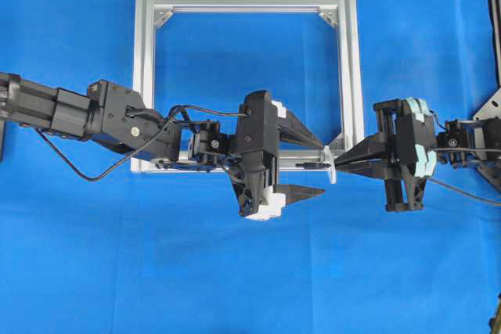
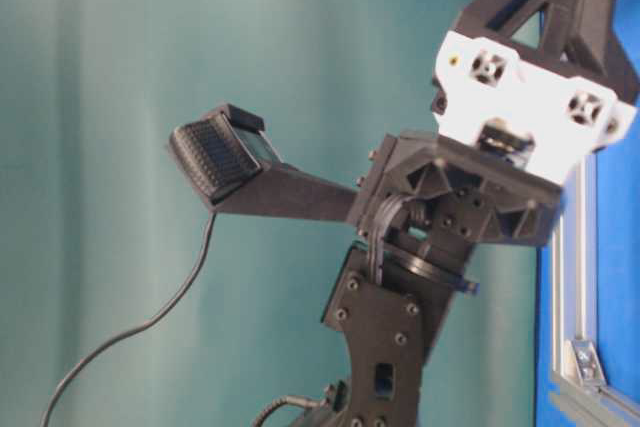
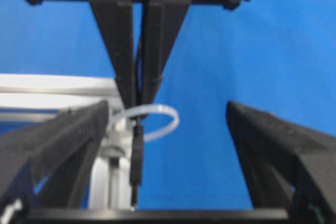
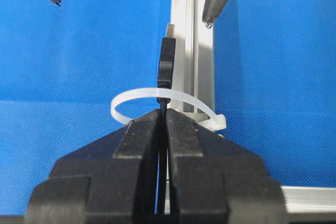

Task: Insert the wire through the string loop located on the right side.
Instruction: 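Move the open left gripper to the plug emerging from the loop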

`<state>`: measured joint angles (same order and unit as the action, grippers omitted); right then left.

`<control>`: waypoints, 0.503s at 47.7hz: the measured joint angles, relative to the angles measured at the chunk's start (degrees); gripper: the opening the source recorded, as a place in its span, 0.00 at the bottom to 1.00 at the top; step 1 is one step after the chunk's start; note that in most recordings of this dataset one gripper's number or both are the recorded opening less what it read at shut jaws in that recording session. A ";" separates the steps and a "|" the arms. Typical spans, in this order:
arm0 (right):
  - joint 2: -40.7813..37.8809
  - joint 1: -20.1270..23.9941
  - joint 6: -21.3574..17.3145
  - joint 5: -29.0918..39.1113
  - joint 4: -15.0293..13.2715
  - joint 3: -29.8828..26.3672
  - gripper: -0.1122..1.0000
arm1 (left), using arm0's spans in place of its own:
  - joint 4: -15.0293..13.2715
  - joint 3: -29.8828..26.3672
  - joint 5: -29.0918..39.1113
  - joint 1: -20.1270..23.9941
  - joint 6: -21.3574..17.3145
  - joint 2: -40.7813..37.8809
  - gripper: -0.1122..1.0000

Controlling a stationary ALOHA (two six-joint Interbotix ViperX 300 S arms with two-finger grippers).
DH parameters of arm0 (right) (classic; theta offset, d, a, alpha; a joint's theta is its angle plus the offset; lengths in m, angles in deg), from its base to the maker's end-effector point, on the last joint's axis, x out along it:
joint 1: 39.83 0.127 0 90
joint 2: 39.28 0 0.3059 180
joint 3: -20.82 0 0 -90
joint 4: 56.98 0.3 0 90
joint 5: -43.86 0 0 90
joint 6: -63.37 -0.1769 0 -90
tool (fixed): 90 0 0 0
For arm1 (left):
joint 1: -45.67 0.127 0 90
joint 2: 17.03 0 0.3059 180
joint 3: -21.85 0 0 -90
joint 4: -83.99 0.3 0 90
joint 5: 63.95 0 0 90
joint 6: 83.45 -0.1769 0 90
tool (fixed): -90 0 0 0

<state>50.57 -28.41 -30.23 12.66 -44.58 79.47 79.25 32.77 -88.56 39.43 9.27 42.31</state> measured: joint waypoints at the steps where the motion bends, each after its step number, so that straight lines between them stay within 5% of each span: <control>1: 0.00 0.00 0.00 0.00 0.00 0.00 0.07 | 0.00 0.00 0.00 0.00 0.00 0.00 0.88; 24: 0.00 -0.09 0.00 0.00 0.00 0.00 0.07 | 0.00 -0.53 0.00 0.62 0.00 -5.54 0.88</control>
<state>50.57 -28.49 -30.23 12.66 -44.58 79.47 79.25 32.24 -88.56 40.05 9.27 36.78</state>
